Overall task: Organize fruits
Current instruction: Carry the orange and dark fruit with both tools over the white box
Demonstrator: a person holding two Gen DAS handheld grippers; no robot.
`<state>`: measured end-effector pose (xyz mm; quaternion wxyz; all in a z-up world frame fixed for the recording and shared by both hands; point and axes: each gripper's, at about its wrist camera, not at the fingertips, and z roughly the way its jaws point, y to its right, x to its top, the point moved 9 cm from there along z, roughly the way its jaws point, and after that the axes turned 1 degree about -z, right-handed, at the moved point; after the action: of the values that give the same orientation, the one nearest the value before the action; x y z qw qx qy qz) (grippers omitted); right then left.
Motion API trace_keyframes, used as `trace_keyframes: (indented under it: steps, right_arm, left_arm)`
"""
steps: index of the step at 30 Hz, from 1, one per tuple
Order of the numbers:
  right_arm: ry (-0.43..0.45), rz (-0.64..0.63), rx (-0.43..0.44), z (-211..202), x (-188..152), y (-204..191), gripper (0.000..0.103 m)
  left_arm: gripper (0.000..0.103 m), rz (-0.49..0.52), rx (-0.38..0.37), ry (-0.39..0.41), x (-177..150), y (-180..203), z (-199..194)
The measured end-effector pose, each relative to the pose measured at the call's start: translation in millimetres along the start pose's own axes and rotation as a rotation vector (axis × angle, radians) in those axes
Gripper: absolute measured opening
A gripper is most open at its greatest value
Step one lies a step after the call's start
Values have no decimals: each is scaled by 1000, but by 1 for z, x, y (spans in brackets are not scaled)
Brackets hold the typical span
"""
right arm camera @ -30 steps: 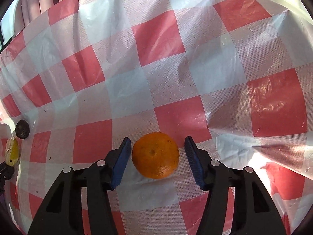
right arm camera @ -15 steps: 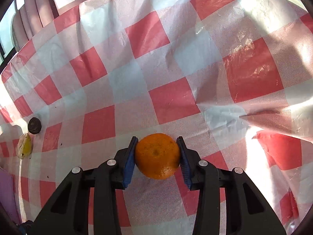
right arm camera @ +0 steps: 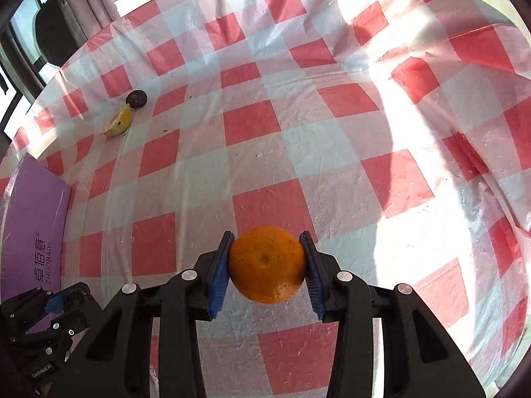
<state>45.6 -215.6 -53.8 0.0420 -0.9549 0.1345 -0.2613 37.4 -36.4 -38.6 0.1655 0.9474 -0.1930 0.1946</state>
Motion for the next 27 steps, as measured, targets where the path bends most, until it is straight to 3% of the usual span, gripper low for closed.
trace_keyframes:
  steps: [6, 17, 23, 27]
  right_arm:
    - [-26, 69, 10, -19, -38, -36, 40]
    - [22, 12, 12, -48, -53, -118, 40]
    - [31, -11, 17, -54, -59, -154, 40]
    - [80, -67, 40, -68, -48, -188, 40]
  left_arm:
    - [35, 89, -38, 90, 14, -2, -50]
    - [35, 125, -99, 215, 20, -33, -114]
    - [35, 101, -79, 284, 22, -67, -144]
    - [35, 63, -11, 306, 20, -101, -158]
